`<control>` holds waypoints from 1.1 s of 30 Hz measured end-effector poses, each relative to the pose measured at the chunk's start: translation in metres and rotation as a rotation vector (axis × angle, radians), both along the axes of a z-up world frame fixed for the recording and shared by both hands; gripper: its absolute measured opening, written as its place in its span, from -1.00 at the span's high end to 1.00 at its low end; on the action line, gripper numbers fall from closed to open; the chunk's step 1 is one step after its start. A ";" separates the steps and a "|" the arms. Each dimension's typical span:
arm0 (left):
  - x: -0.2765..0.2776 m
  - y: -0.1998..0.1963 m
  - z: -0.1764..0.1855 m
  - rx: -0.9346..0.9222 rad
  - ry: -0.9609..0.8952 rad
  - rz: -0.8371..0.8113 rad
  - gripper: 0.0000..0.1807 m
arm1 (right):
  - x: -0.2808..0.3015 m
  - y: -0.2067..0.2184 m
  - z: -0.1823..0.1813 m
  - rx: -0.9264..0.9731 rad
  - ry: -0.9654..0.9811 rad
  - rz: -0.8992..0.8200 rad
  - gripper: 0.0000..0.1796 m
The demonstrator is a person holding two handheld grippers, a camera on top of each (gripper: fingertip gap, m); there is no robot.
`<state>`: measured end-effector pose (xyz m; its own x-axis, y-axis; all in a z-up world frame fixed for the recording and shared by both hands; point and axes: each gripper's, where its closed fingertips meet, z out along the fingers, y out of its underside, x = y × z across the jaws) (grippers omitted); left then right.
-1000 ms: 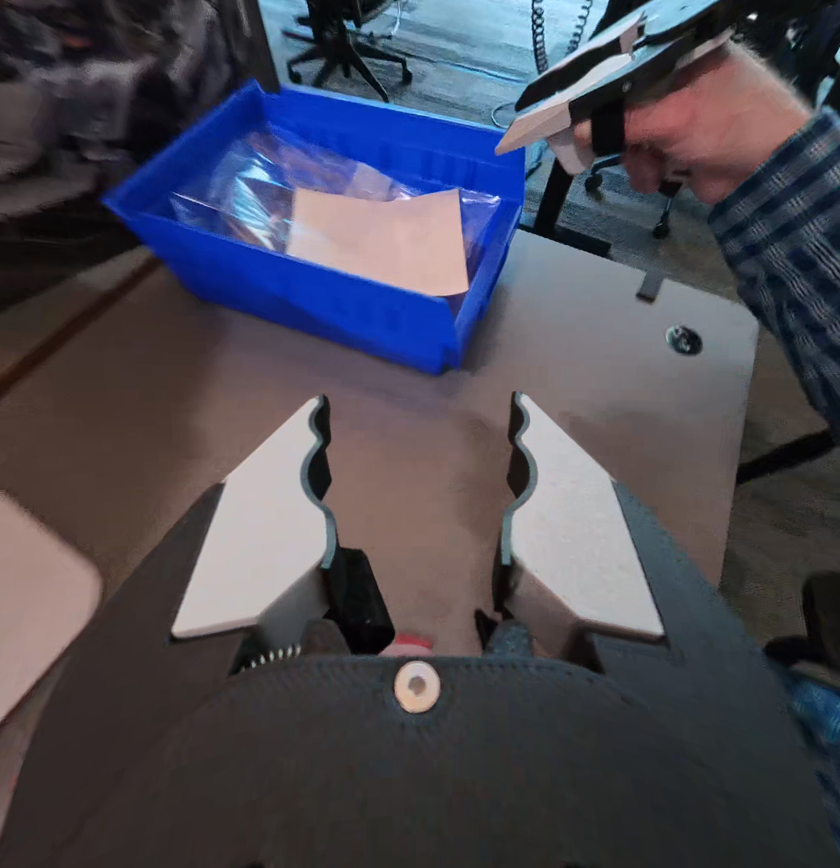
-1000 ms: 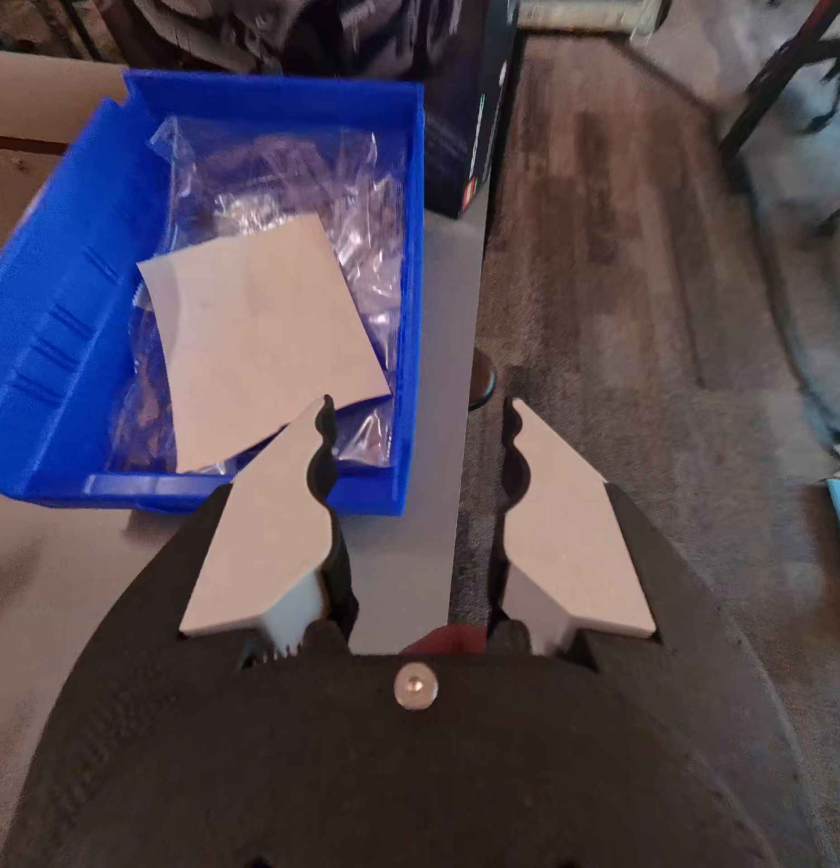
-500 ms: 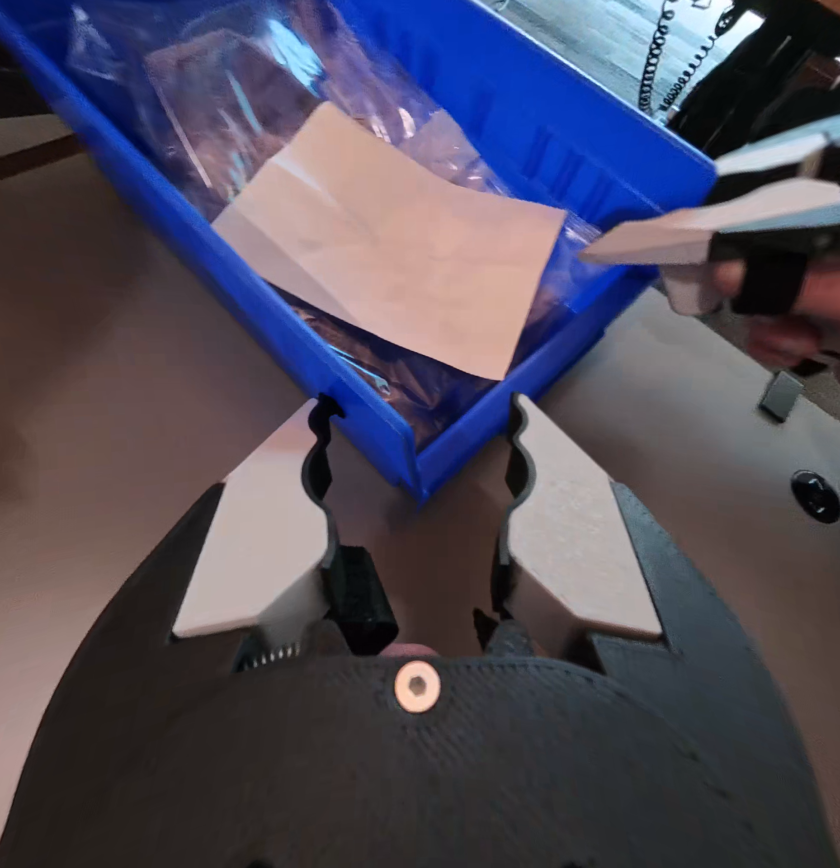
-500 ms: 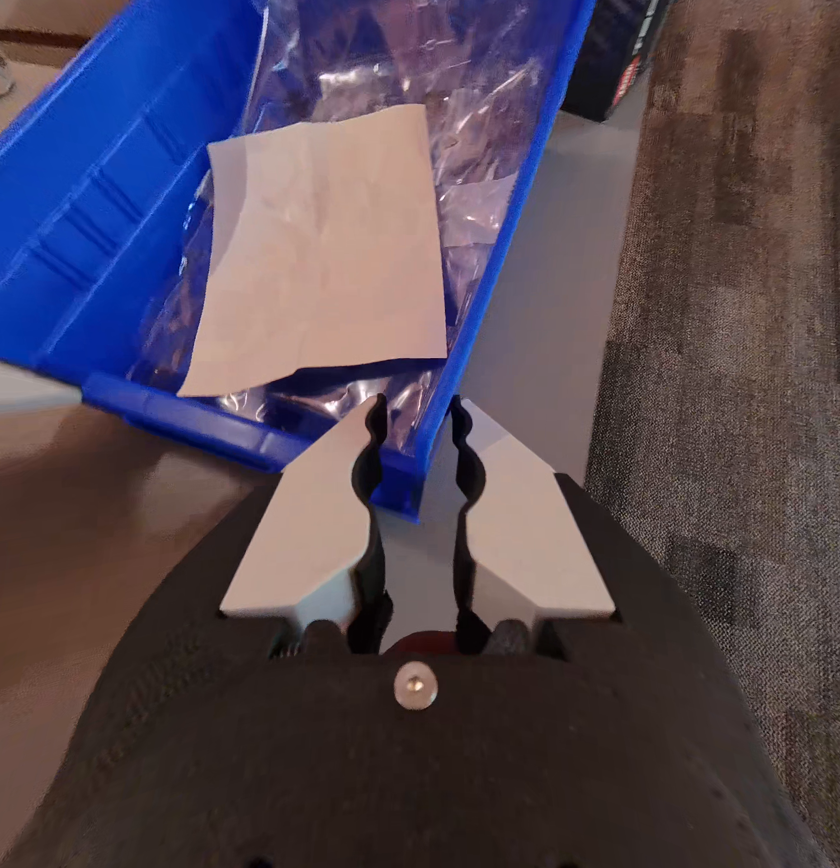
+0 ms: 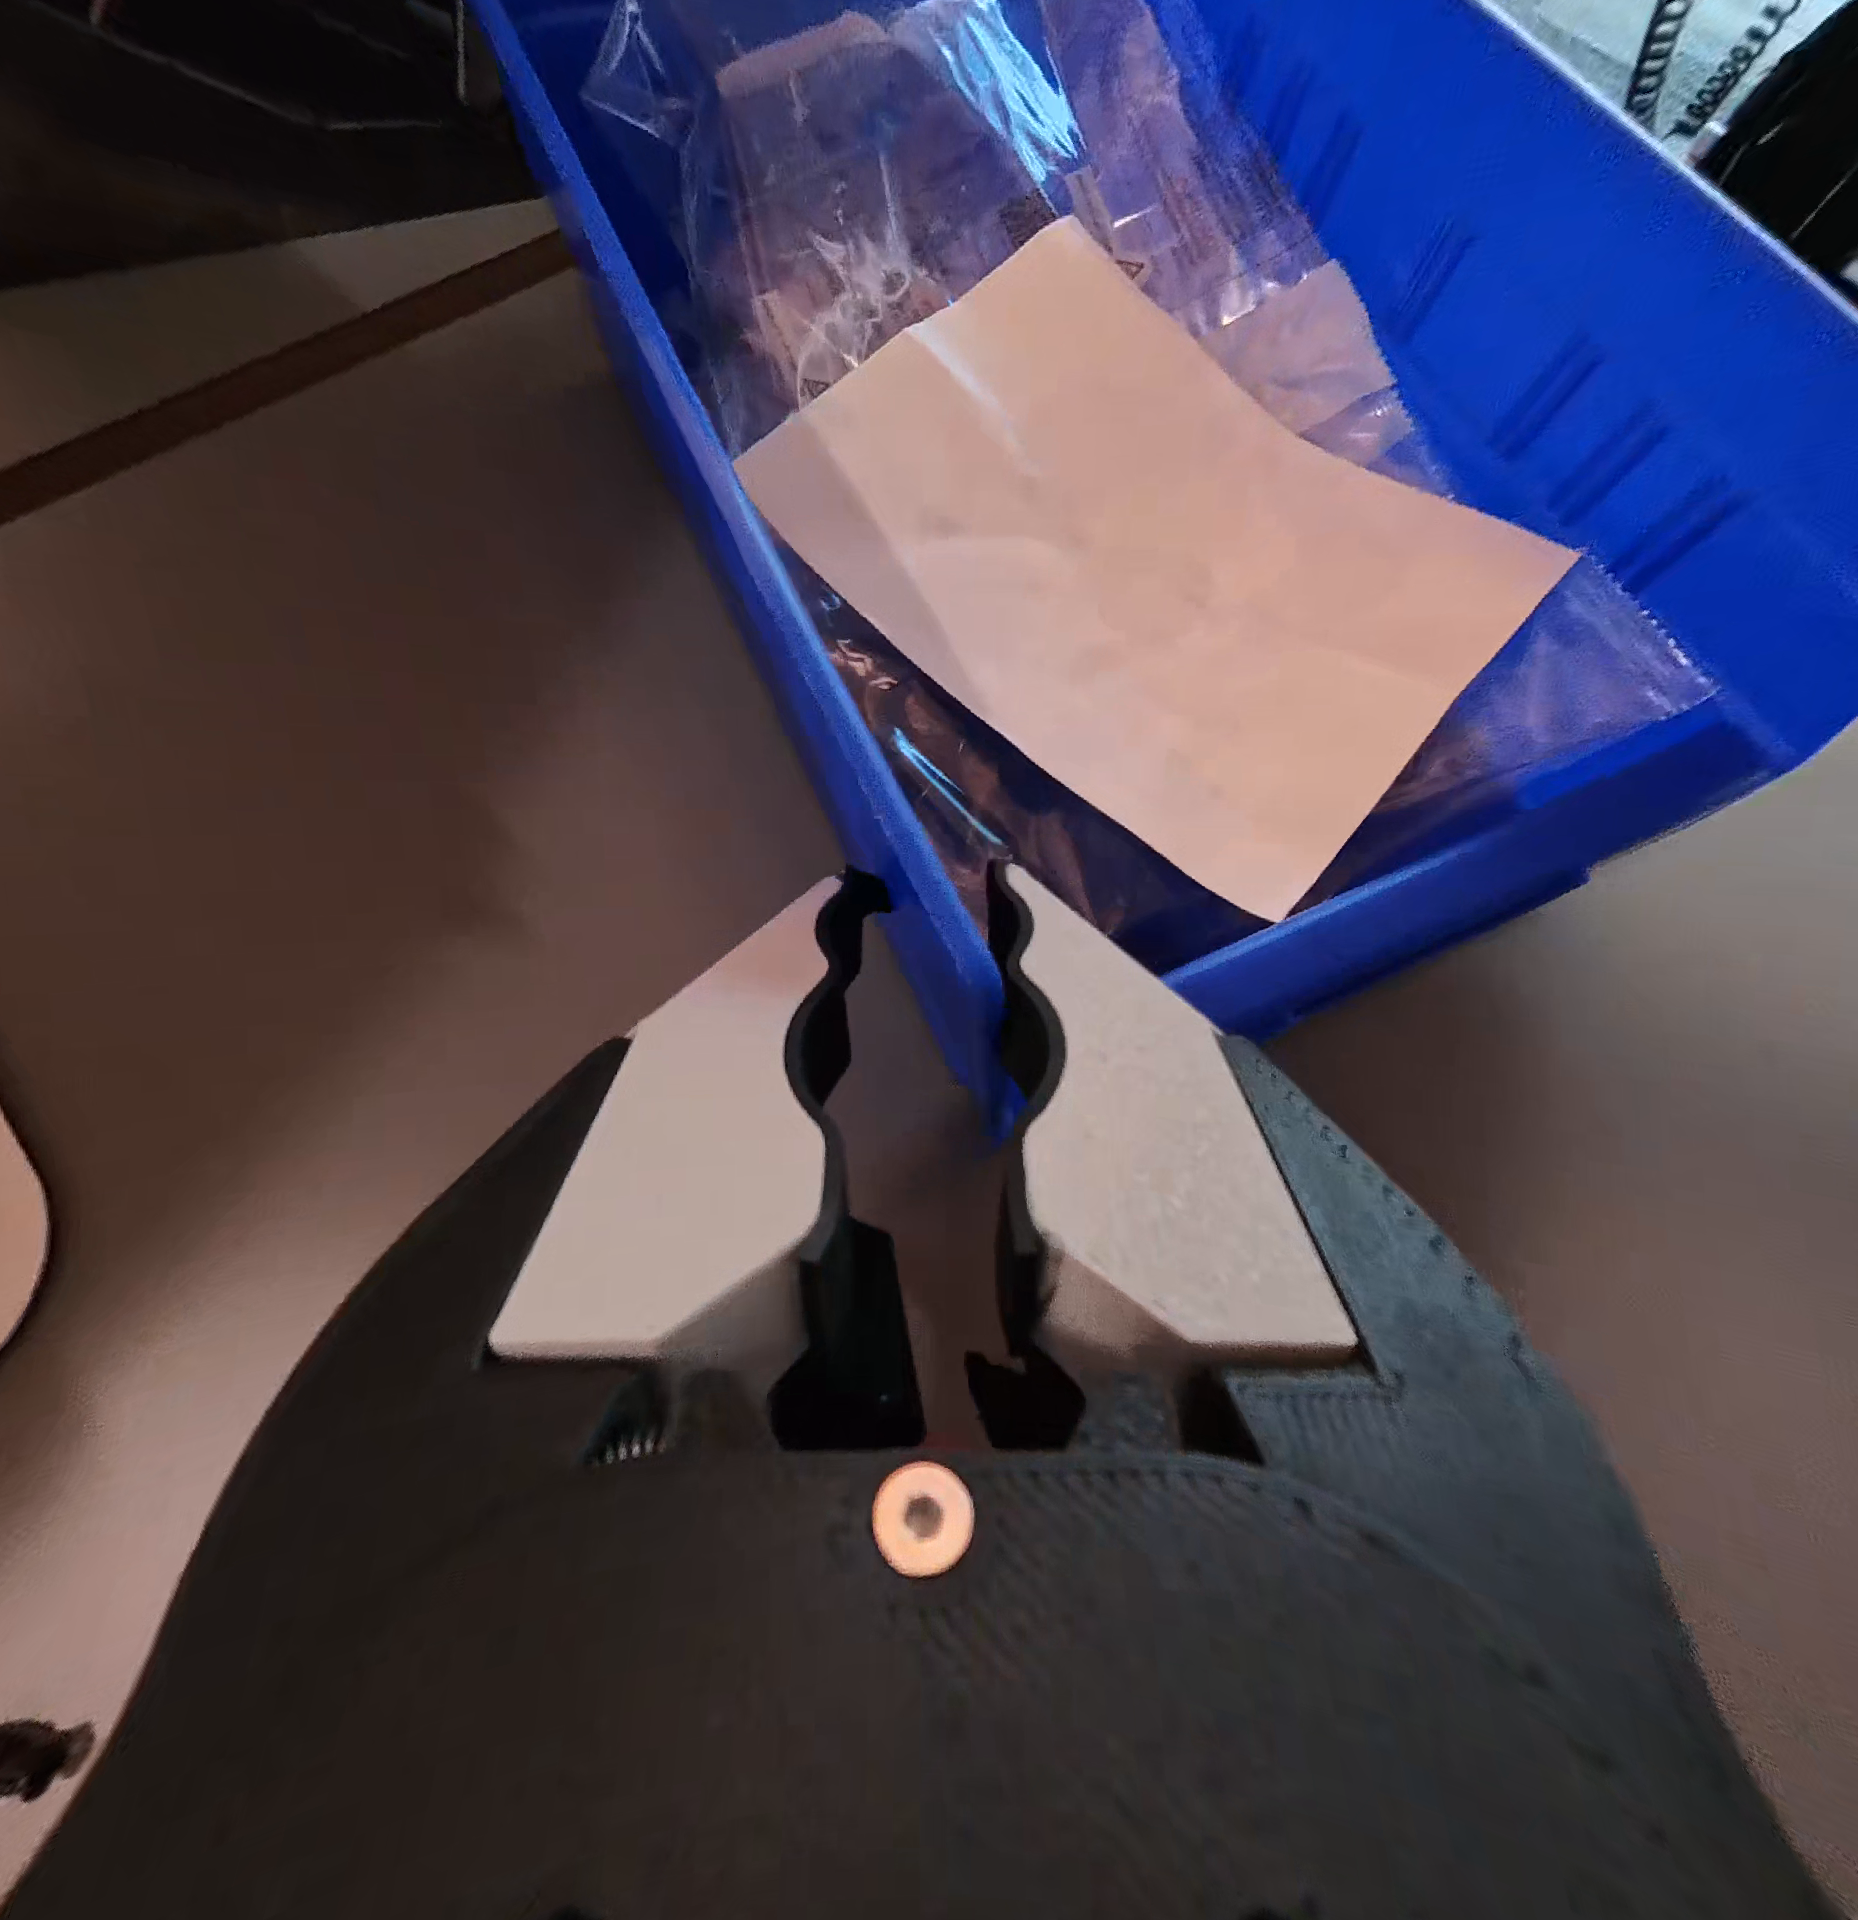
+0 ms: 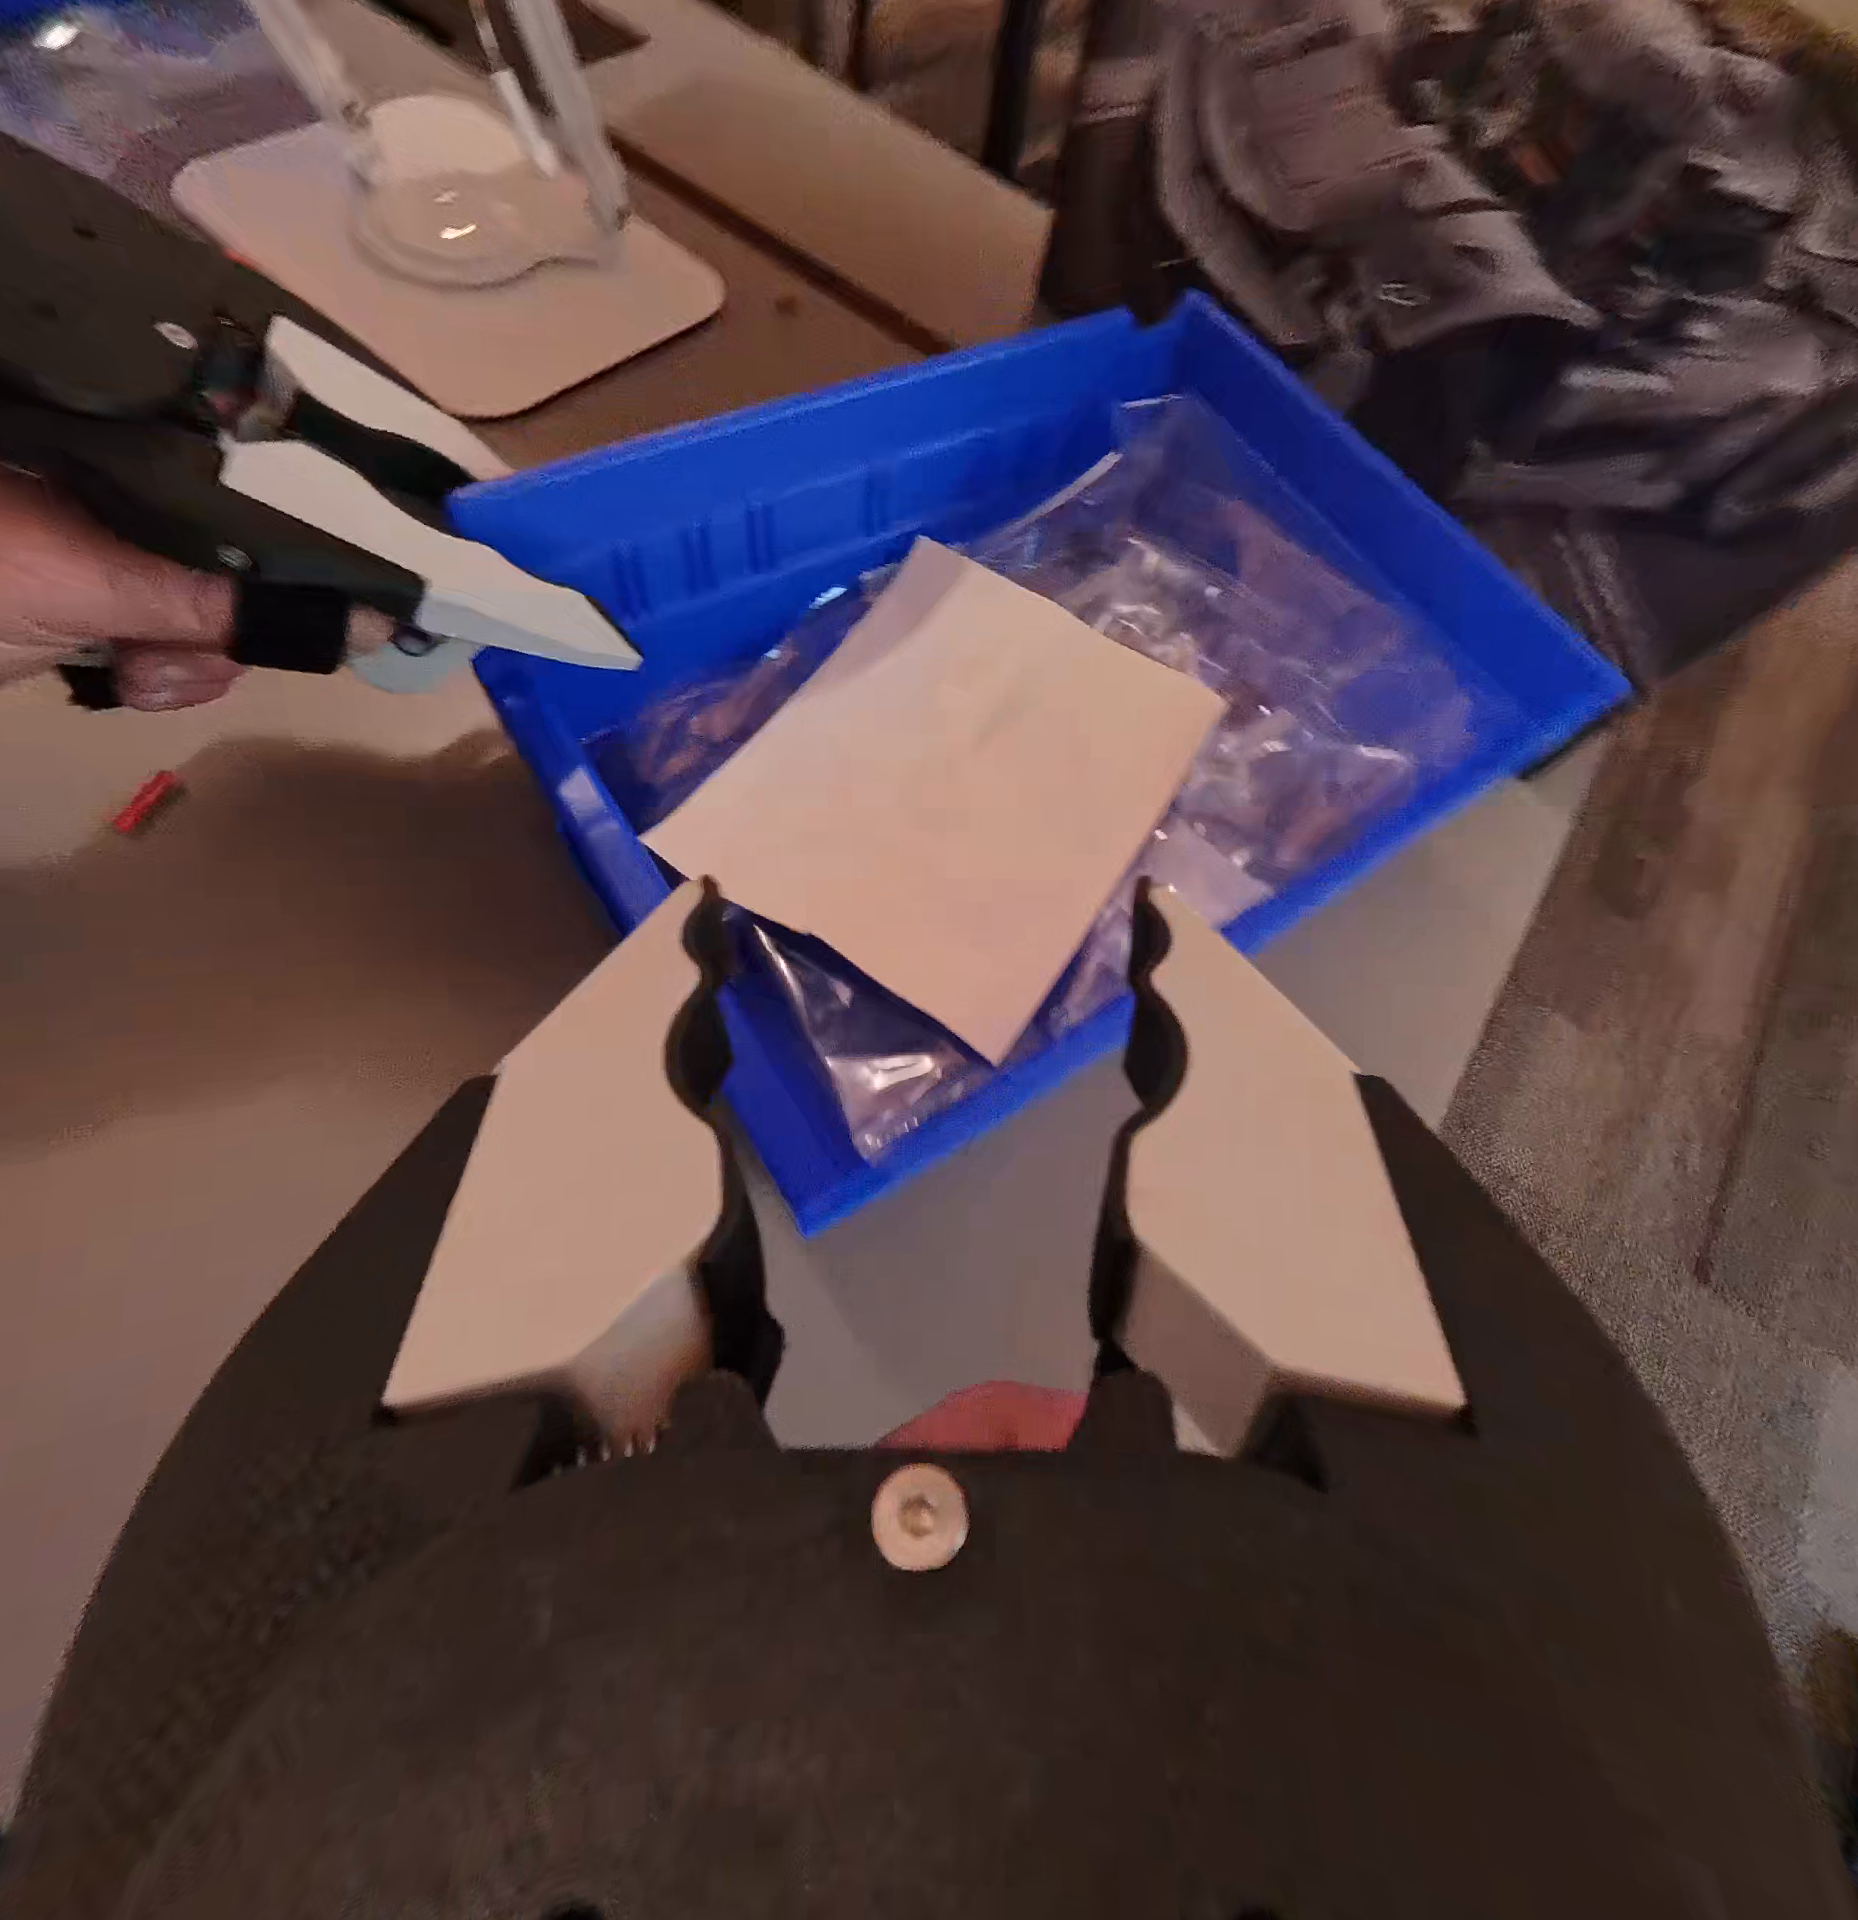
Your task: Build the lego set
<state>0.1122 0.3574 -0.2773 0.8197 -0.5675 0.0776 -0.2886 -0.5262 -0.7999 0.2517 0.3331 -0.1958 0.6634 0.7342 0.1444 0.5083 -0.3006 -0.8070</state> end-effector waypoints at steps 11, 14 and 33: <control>0.004 0.001 -0.001 0.013 -0.013 0.008 0.81 | -0.083 0.062 -0.130 -0.447 -0.532 0.157 -0.37; 0.004 0.001 0.000 0.020 -0.006 0.003 0.81 | -0.093 0.066 -0.137 -0.459 -0.464 0.150 -0.24; 0.007 -0.003 0.001 0.030 -0.044 -0.003 0.81 | -0.064 0.076 -0.095 -0.378 -0.425 0.153 1.00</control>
<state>0.1194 0.3548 -0.2765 0.8140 -0.5727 0.0969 -0.2541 -0.5011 -0.8272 0.1874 0.4088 -0.2909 0.4876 0.8691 0.0838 0.8237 -0.4260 -0.3743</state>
